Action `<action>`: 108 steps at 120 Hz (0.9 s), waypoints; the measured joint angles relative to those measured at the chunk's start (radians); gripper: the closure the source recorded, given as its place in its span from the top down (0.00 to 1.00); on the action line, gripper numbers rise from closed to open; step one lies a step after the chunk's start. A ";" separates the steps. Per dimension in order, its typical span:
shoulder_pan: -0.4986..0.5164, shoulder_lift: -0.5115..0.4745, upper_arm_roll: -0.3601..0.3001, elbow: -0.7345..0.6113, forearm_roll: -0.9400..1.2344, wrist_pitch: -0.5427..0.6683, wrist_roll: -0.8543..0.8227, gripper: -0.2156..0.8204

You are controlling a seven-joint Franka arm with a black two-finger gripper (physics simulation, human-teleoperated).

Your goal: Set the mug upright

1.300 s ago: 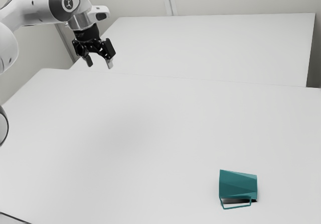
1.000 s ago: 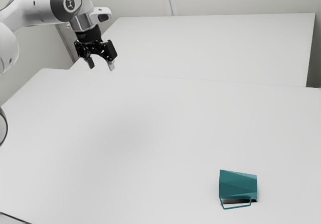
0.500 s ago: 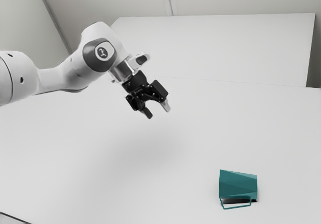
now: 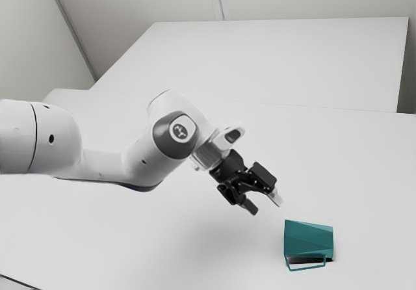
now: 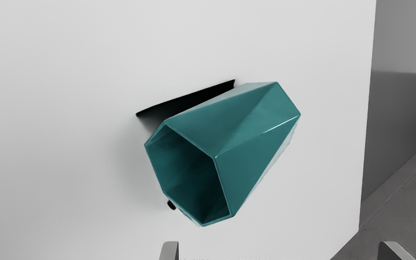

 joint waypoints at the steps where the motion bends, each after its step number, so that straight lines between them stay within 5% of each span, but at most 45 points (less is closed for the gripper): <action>1: -0.005 0.001 0.000 0.000 -0.003 0.001 0.003 0.79; 16: -0.012 0.019 -0.005 -0.008 -0.033 0.018 0.050 0.79; 45: 0.222 0.043 -0.032 -0.015 -0.062 0.032 0.116 0.79; 85: 0.143 0.028 -0.112 -0.071 -0.162 0.093 0.176 0.79; 108: 0.162 0.096 -0.136 -0.072 -0.329 0.133 0.226 0.79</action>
